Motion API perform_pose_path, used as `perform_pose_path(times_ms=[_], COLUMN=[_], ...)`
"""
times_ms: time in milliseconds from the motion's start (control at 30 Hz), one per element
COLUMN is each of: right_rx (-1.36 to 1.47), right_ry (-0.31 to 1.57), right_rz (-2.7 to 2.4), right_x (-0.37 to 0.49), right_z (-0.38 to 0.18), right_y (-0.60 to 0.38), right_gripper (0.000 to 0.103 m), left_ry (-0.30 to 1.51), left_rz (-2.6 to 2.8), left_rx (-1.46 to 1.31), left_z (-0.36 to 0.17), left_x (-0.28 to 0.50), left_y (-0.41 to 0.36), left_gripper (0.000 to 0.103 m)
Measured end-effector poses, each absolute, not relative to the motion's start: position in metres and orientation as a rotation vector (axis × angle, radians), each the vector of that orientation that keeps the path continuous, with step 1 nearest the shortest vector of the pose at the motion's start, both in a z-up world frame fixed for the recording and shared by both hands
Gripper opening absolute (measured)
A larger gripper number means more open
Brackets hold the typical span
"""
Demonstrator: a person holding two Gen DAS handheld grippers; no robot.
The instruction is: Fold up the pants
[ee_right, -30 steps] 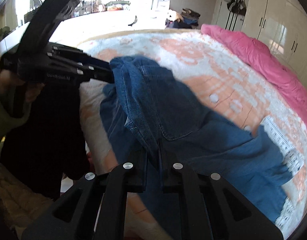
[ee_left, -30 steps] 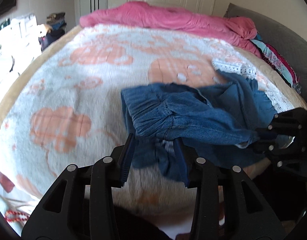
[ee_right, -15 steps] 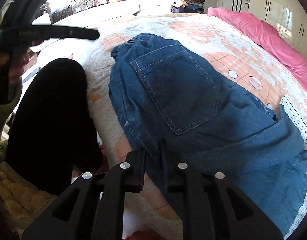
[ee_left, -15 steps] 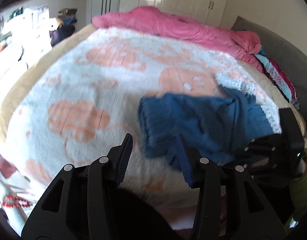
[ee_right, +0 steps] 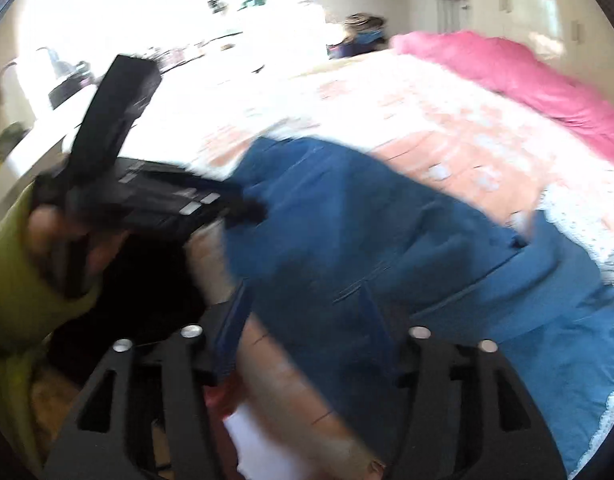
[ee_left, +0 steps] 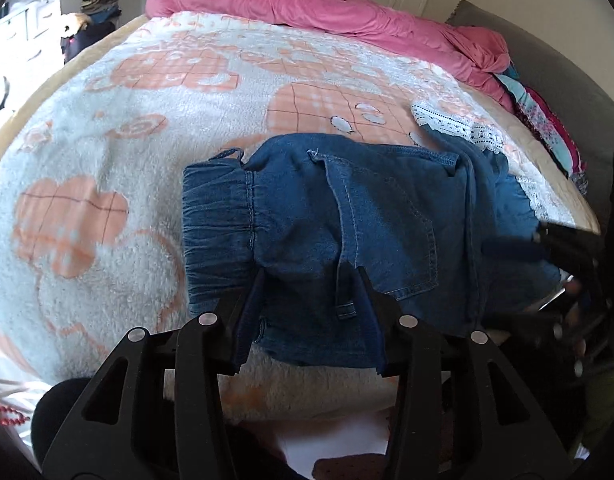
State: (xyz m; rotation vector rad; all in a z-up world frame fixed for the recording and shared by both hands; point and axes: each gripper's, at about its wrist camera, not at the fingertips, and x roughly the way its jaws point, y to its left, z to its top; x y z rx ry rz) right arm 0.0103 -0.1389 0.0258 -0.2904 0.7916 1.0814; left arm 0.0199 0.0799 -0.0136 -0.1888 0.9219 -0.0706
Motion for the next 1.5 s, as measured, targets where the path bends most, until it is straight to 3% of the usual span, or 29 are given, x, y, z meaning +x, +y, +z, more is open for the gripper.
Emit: perform_pose_path(times_ms=[200,367,467,800,1133,1367,1500], right_rx=[-0.368,-0.320,-0.257,-0.050,0.024,0.026,0.007], right_ry=[0.940,0.924,0.861,0.804,0.762,0.769,0.776], right_rz=[0.960,0.994,0.966,0.777,0.607,0.579,0.564], right_x=[0.017,0.014,0.020,0.058,0.090,0.098,0.104], right_z=[-0.023,-0.008,0.010,0.036,0.050,0.047,0.045], right_y=[-0.122,-0.131,-0.152,-0.210,-0.257,-0.265,-0.265], right_gripper=[0.060,0.061,0.068,0.069,0.069,0.069,0.069], left_ry=[0.926,0.875,0.797,0.769,0.880,0.990,1.048], left_rz=[-0.082,-0.079,-0.065,-0.128,-0.355,-0.464,-0.449], left_rx=[-0.196,-0.218,-0.237,-0.173,-0.170,-0.148,-0.151], left_z=[-0.017,-0.006,0.016,0.039,0.011,-0.010,-0.024], left_x=[0.020,0.013,-0.004,-0.008,0.022,0.066,0.094], left_y=[0.080,0.083,0.086,0.052,-0.012,-0.046,-0.055], left_gripper=[0.037,0.038,0.054,0.056,0.055,0.038,0.037])
